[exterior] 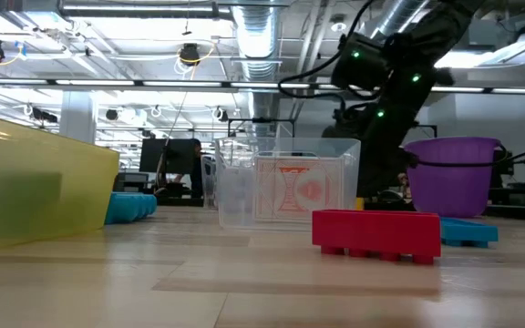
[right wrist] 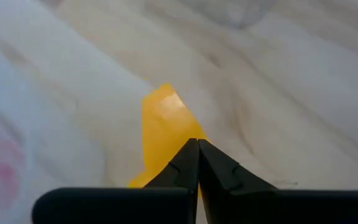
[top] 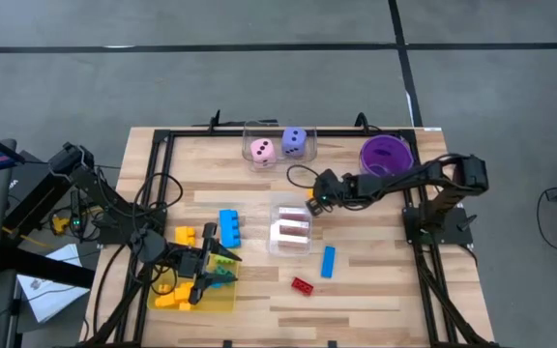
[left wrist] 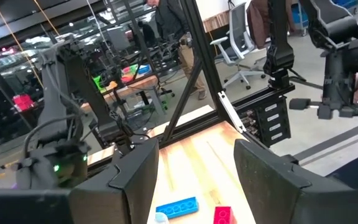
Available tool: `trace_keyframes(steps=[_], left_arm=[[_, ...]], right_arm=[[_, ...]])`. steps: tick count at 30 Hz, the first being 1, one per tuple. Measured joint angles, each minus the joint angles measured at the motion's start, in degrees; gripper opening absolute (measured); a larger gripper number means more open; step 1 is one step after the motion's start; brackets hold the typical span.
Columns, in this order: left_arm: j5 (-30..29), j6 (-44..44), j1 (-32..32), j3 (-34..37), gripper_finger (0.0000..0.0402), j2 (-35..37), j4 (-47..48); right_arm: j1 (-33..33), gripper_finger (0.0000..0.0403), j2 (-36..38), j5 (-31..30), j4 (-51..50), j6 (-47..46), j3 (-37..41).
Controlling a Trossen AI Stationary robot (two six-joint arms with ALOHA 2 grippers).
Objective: Pick & Place Toys
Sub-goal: Put the yellow game piece into the yellow bin
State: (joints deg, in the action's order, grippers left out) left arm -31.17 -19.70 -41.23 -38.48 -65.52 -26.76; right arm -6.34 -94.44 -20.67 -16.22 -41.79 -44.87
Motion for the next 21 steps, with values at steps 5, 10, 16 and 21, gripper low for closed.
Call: trace_keyframes(steps=[5,10,16,21], left_arm=[[-0.01,0.67,-0.02,0.00,0.0204,0.00,0.00],[-0.01,0.67,-0.02,0.00,0.0204,0.00,-0.02],[-0.01,0.67,-0.02,0.00,0.0204,0.00,-0.02],[-0.03,0.67,-0.02,0.00,0.0204,0.00,-0.04]], right_arm=[[3.00,0.0003,3.32,-0.02,-8.12,-3.81,0.21],[8.43,0.0003,3.76,-0.38,-12.24,-8.44,0.20],[15.98,0.0003,3.39,-1.63,-15.43,-15.01,0.05],[21.17,0.0003,3.85,-1.71,-18.01,-19.72,0.07]])
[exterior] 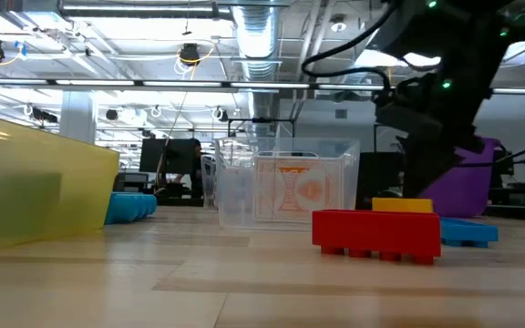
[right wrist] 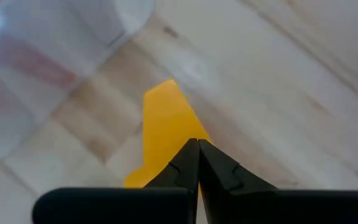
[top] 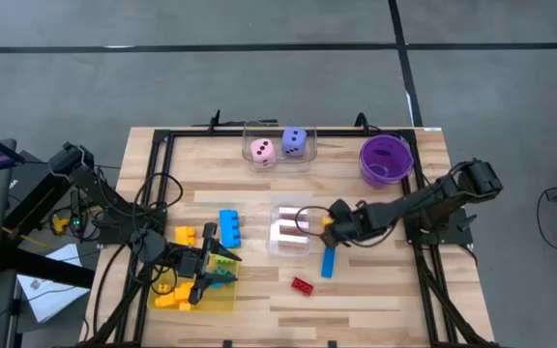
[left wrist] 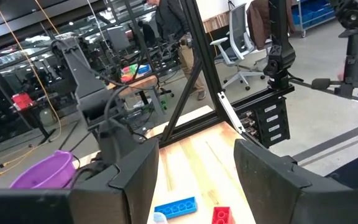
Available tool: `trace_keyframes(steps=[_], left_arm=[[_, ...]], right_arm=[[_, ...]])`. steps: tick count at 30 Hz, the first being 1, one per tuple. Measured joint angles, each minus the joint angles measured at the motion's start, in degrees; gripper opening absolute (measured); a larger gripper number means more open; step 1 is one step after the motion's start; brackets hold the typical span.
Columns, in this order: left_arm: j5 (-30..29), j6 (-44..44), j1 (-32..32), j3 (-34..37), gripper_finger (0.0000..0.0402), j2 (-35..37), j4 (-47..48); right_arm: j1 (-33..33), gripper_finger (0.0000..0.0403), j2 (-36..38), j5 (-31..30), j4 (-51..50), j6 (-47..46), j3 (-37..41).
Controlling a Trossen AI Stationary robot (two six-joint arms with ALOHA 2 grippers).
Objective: Pick & Place Toys
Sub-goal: Put the yellow game piece into the yellow bin
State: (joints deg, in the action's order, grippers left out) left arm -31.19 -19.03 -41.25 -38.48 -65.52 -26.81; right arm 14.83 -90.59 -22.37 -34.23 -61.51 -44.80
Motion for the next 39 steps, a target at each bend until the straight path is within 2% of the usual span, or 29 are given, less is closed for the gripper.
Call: trace_keyframes(steps=[6,10,13,17,22,26,30,39], left_arm=[[-0.01,0.00,0.00,0.00,0.0204,0.00,0.00],[-0.01,0.00,0.00,0.00,0.0204,0.00,0.00],[-0.01,0.00,0.00,0.00,0.0204,0.00,-0.03],[-0.01,0.00,0.00,0.00,0.0204,0.00,-0.04],[-0.01,0.00,0.00,0.00,0.0204,0.00,-0.07],[-0.01,0.00,0.00,0.00,0.0204,0.00,-0.11],[-0.03,-0.01,0.01,0.00,0.0204,0.00,-0.24],[-0.01,0.00,0.00,0.00,0.0204,0.00,-0.20]], right_arm=[[5.80,0.0009,0.33,-2.25,-2.87,-4.47,0.02],[9.21,0.0044,2.68,-2.56,-7.82,-7.73,-1.12],[11.20,0.0092,5.47,-4.48,-9.34,-9.44,-1.82],[12.00,0.0180,7.60,-6.01,-8.93,-9.03,-1.87],[11.54,0.0292,6.85,-2.42,-7.71,-4.62,-1.94],[10.61,0.0348,5.44,-0.71,-5.42,0.19,-2.00],[9.18,0.0372,4.84,-0.04,-5.72,1.75,-2.02],[7.08,0.0372,4.94,1.62,-4.81,7.13,-1.24]])
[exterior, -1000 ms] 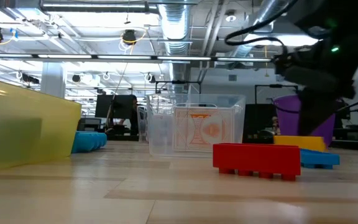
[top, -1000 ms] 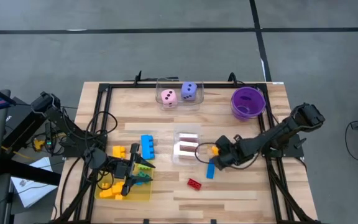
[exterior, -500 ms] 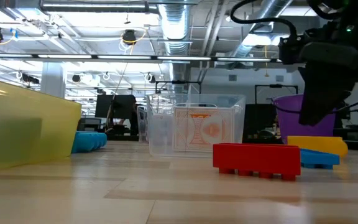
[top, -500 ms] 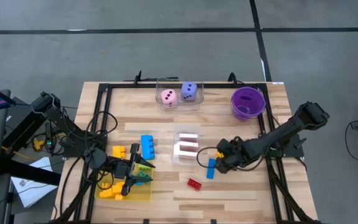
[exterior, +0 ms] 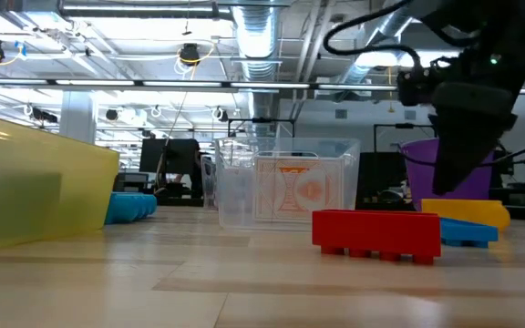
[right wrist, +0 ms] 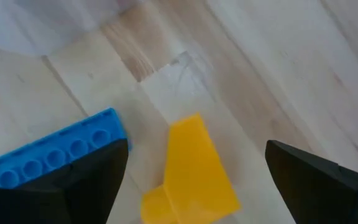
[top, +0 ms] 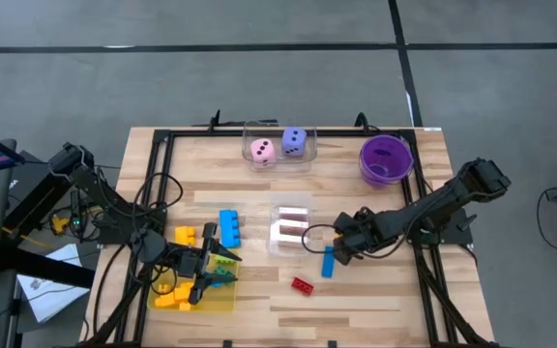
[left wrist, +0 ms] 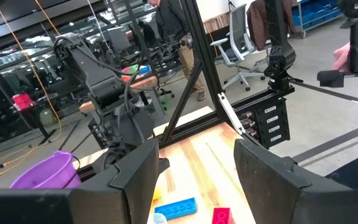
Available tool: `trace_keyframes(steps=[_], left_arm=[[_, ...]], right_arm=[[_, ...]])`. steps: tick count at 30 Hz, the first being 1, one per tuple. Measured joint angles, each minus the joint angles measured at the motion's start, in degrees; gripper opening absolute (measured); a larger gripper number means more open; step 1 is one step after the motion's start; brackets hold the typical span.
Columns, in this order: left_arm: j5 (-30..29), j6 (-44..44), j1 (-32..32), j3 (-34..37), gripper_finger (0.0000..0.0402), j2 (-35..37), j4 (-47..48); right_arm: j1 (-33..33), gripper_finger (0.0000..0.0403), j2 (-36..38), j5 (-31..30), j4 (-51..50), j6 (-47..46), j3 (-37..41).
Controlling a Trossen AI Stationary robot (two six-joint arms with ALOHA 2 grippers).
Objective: Pick & Place Toys
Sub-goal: Put the yellow game piece into the yellow bin
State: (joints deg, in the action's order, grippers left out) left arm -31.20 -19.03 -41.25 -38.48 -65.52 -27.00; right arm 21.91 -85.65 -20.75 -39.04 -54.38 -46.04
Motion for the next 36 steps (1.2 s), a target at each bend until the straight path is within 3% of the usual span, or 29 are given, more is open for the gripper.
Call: trace_keyframes(steps=[6,28,36], left_arm=[[1.46,-0.02,0.02,-0.02,0.0204,0.00,0.02],[3.65,-0.02,0.01,-0.01,0.0204,0.00,0.00],[3.65,-0.02,0.02,0.00,0.0204,0.00,0.00]], right_arm=[[0.08,0.0372,0.00,3.39,1.58,0.84,3.70],[-0.68,0.0369,0.04,4.30,6.07,0.41,7.17],[-0.69,0.0305,0.04,4.35,6.31,0.37,7.17]])
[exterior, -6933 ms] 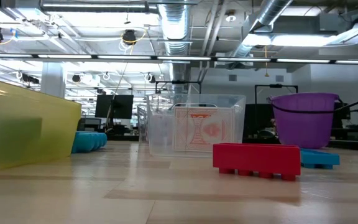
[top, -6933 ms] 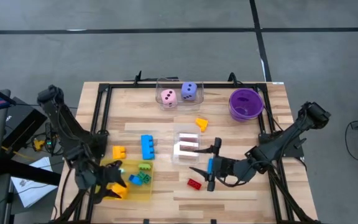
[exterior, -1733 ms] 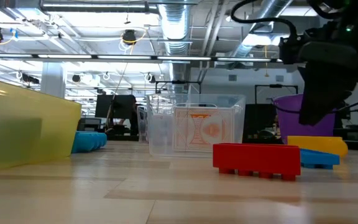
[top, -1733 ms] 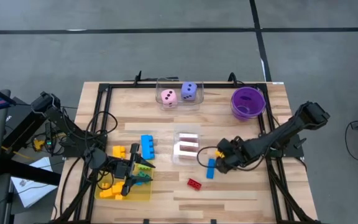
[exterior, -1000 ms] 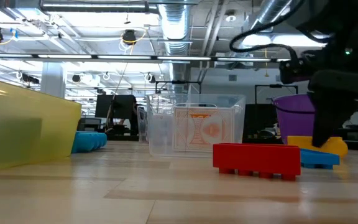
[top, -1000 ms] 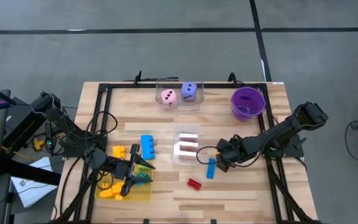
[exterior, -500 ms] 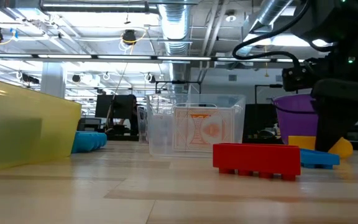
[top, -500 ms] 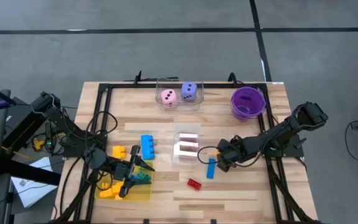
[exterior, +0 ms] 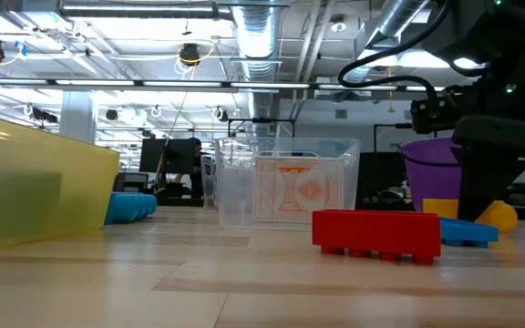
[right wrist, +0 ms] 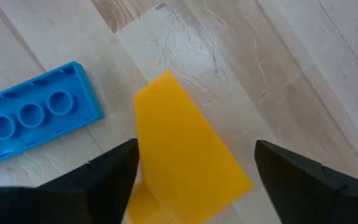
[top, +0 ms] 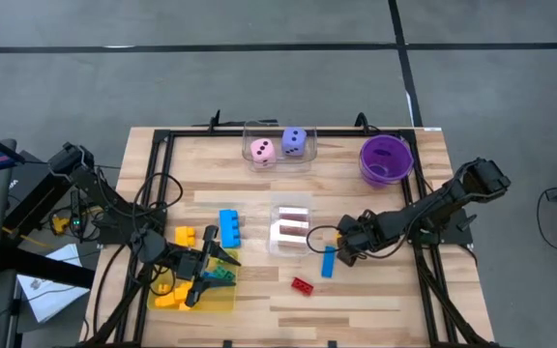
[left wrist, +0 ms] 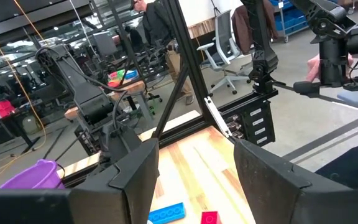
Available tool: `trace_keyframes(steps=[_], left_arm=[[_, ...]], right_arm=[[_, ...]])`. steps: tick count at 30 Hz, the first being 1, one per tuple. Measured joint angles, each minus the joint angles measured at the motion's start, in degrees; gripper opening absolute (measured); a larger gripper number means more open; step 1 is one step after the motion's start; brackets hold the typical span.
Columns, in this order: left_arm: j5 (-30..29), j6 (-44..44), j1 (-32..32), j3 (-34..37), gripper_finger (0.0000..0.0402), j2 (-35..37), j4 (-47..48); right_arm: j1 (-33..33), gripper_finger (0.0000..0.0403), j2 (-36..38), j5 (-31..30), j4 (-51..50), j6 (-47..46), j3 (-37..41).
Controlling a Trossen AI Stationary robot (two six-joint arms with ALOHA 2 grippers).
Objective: Pick & Place Toys
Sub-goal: Put the yellow game piece into the yellow bin
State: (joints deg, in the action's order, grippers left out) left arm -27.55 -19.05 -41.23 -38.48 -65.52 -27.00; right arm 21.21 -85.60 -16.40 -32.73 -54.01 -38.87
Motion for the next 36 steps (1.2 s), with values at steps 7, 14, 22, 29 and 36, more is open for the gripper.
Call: trace_keyframes(steps=[7,14,22,29,36], left_arm=[[0.00,0.00,0.00,0.00,0.0204,0.00,0.00],[0.00,0.00,0.00,-0.02,0.0204,0.00,0.02],[0.00,0.00,-0.01,0.00,0.0204,0.00,0.68],[0.00,0.00,0.00,-0.02,0.0204,0.00,1.30],[0.00,0.00,0.00,-0.02,0.0204,0.00,1.30]], right_arm=[[0.29,0.0238,0.04,1.39,0.00,-1.65,-0.04],[2.40,0.0211,0.07,1.42,2.25,-2.78,-0.04],[5.36,0.0220,0.09,0.71,2.06,-7.12,-0.04],[8.37,0.0210,0.11,-1.26,1.89,-10.55,-0.04],[12.66,0.0214,0.11,-4.10,-1.53,-14.00,-4.25]])
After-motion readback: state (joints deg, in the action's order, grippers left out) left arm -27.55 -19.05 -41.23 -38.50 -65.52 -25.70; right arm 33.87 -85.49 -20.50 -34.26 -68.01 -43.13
